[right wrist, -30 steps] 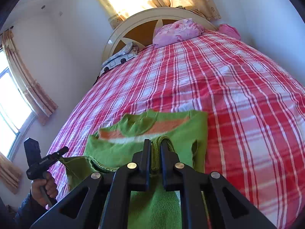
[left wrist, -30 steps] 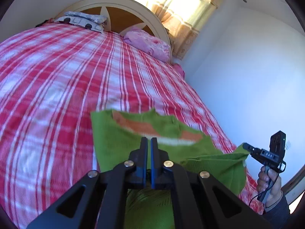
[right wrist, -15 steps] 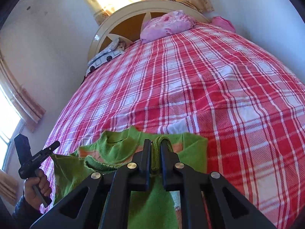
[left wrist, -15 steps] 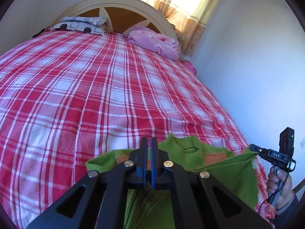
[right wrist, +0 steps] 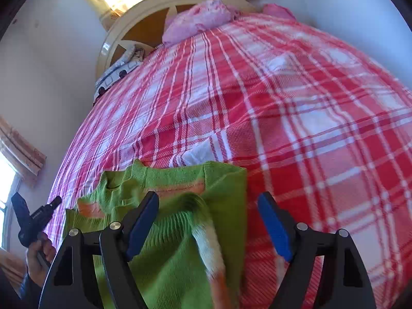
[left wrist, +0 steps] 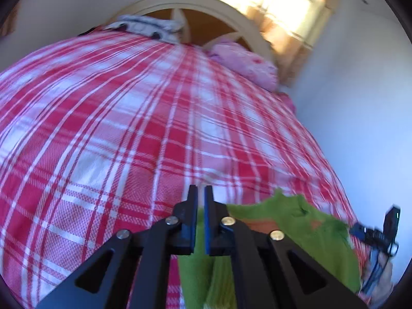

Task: Fold small clothes
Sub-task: 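Fold the hem over the sleeves with both grippers and release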

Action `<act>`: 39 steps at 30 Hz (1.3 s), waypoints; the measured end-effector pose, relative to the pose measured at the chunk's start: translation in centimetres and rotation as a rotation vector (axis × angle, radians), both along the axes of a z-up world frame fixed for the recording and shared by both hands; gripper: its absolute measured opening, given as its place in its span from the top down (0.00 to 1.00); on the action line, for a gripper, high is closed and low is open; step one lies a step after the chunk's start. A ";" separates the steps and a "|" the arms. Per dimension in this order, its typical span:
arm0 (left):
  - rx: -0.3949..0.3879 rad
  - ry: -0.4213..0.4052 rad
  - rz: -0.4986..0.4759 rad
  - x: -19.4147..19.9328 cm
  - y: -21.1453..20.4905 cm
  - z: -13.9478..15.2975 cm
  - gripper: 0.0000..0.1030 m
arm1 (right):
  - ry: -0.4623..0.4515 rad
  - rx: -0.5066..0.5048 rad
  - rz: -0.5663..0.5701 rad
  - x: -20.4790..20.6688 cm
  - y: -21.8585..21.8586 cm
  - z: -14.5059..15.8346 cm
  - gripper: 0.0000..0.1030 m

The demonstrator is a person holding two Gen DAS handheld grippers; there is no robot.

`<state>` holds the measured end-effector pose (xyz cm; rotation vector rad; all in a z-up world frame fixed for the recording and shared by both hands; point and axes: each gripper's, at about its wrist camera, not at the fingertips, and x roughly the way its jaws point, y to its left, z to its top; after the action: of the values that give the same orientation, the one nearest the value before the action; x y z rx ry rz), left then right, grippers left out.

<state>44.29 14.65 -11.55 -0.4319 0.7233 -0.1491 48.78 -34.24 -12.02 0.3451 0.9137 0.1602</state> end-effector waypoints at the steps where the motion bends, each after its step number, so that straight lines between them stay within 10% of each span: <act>1: -0.009 0.005 -0.044 -0.2 -0.4 0.1 0.84 | -0.014 -0.015 0.000 -0.6 -0.2 0.4 0.23; 4: 0.010 0.046 -0.145 -0.9 -2.4 -0.2 0.49 | -0.051 -0.047 -0.011 -3.2 -0.5 1.2 0.23; 6: 0.064 0.030 -0.164 -1.1 -3.8 -0.2 0.45 | -0.054 -0.034 -0.014 -4.5 -0.3 1.2 0.23; 8: 0.099 0.041 -0.174 -0.5 -5.0 -0.5 0.47 | -0.048 -0.015 0.000 -5.7 0.1 1.1 0.23; 9: 0.108 0.052 -0.202 -0.1 -5.8 -0.8 0.58 | -0.047 -0.013 0.017 -6.3 0.6 1.0 0.23; 10: 0.142 0.070 -0.229 0.3 -6.6 -1.1 0.94 | -0.049 -0.019 0.036 -6.9 1.1 1.0 0.23; 12: 0.239 0.108 -0.270 0.7 -8.3 -1.6 0.97 | -0.055 -0.037 0.059 -7.6 1.9 0.8 0.23; 25: 0.279 0.004 -0.108 1.6 -4.9 1.0 0.98 | -0.062 -0.065 0.094 -8.6 2.4 0.2 0.23; 37: 0.242 0.031 -0.086 2.1 -4.2 -0.3 0.98 | 0.035 -0.218 0.231 3.3 5.9 0.7 0.23; 38: 0.241 0.030 -0.087 2.1 -4.2 -0.3 0.98 | 0.061 -0.225 0.238 3.8 6.2 0.0 0.25; 39: 0.242 0.029 -0.087 2.1 -4.2 -0.4 0.98 | 0.105 -0.235 0.260 4.6 6.8 -1.2 0.53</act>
<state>46.40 10.47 -11.91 -0.1718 0.7791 -0.1356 53.42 -27.42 -13.19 0.0158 1.0679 0.2730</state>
